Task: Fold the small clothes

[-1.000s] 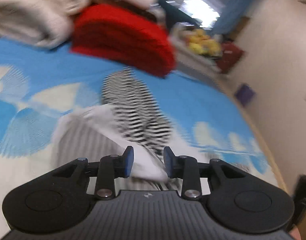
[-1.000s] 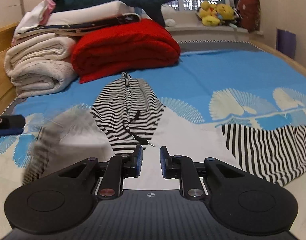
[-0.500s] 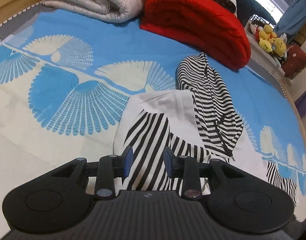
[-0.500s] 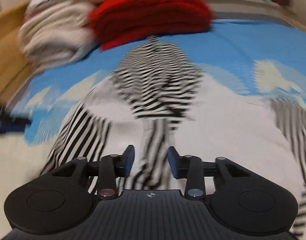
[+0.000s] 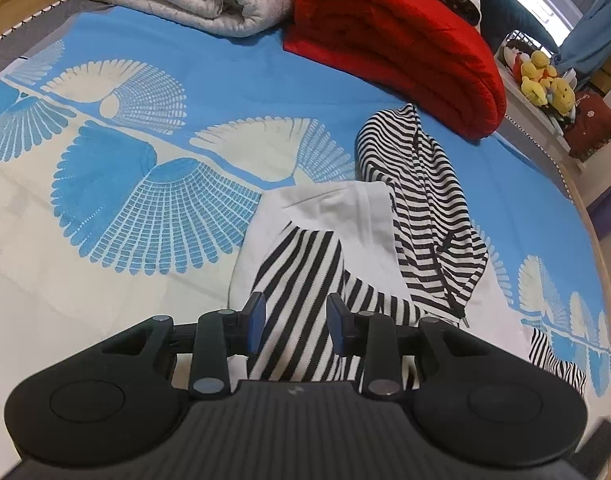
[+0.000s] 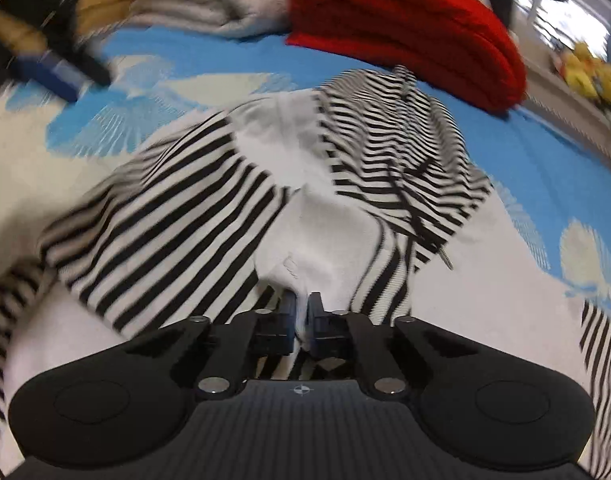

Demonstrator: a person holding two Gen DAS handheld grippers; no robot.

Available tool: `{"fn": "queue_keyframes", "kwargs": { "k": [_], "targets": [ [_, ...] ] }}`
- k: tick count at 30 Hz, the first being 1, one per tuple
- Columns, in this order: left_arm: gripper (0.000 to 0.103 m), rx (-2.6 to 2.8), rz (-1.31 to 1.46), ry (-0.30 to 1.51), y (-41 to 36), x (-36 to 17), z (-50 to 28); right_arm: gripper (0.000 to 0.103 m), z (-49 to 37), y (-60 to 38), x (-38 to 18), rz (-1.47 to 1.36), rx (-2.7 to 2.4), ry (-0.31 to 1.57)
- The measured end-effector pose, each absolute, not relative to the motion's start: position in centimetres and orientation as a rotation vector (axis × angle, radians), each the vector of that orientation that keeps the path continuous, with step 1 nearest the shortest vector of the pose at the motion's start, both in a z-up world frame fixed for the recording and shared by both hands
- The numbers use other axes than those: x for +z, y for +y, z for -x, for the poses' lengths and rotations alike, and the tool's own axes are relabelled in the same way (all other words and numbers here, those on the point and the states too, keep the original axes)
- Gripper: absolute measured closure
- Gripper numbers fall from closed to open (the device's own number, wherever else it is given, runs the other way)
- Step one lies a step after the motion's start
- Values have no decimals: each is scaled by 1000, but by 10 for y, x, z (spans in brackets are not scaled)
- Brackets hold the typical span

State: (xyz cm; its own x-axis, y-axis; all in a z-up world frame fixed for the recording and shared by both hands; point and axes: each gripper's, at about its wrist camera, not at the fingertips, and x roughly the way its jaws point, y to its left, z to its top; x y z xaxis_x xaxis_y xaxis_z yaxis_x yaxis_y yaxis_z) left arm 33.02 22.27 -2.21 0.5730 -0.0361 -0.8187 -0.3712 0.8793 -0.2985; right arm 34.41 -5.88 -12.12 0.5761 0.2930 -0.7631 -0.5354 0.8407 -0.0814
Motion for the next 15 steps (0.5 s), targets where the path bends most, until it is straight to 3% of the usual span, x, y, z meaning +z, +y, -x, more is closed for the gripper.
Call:
{"fn": "queue_keyframes", "kwargs": {
  "k": [8,15],
  "targets": [
    [67,146,390,978,203,-27,-325,100,-343,-165,-46,-199,124,522],
    [67,105,326,1043,183,-46,-327,96,-369,-251,-108,-435,-135,903]
  ]
}}
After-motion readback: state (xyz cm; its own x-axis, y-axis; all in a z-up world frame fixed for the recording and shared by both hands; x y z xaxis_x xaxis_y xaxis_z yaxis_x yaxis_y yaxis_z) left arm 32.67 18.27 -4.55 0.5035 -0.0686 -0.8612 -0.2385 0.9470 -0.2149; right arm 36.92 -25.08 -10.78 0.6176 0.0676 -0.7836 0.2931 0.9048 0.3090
